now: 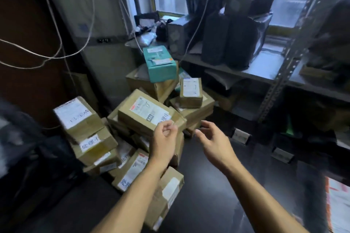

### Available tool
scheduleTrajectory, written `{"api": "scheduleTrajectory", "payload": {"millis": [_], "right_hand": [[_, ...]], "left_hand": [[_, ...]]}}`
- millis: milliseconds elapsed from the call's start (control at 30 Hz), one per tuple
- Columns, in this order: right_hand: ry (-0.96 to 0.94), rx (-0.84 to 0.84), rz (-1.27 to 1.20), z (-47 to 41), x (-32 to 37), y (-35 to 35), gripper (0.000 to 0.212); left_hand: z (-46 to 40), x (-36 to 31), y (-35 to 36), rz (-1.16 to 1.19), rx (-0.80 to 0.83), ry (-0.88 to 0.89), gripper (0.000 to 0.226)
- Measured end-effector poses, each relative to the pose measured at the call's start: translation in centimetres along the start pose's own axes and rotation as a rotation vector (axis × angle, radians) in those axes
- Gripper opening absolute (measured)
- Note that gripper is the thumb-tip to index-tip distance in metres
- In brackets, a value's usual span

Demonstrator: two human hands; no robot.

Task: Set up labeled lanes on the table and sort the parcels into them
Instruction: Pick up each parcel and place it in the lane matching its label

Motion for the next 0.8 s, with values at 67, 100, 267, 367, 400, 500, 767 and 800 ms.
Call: {"api": "scheduleTrajectory", "payload": {"millis": [67, 100, 267, 367, 400, 500, 767, 800], "right_hand": [[0.027, 0.046, 0.002, -1.6, 0.1, 3.4, 0.039], [0.035, 0.058, 0.021, -2.6, 0.1, 5.0, 0.039], [0.081, 0.095, 0.148, -7.6, 0.1, 10.7, 0.044], [0.070, 0.134, 0.174, -9.6, 0.5, 13.5, 0.051], [0.083, 0.152, 0.174, -9.9, 0.4, 14.3, 0.052], [0.101, 0.209, 0.177, -10.1, 0.0, 16.3, 0.055], [0.062, 0.138, 0.064, -8.4, 0.1, 15.2, 0.027], [0.068, 0.139, 0.035, -8.0, 0.1, 14.8, 0.026]], "left_hand": [[-2.3, 0.5, -2.7, 0.016, -0.197, 0.028, 0.013], [-3.3, 0.8, -4.0, 0.019, -0.289, 0.045, 0.017], [-6.9, 4.6, -6.5, -0.015, -0.426, -0.100, 0.060], [-7.6, 6.4, -5.6, -0.017, -0.353, -0.253, 0.084], [-7.7, 6.7, -5.3, -0.020, -0.330, -0.271, 0.087], [-7.7, 7.4, -4.2, -0.020, -0.270, -0.312, 0.087], [-7.1, 7.3, -4.7, -0.042, -0.278, -0.253, 0.074], [-6.9, 7.2, -4.7, -0.032, -0.280, -0.252, 0.072]]}}
Point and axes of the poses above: each hand's wrist, its own z-axis away from the middle knuckle, its own y-axis out of the palm, x = y × z, the point moved 6 cm from there along -z, towards the middle knuckle, and after that the axes turned 15 degrees about -x, right-handed, at the moved point
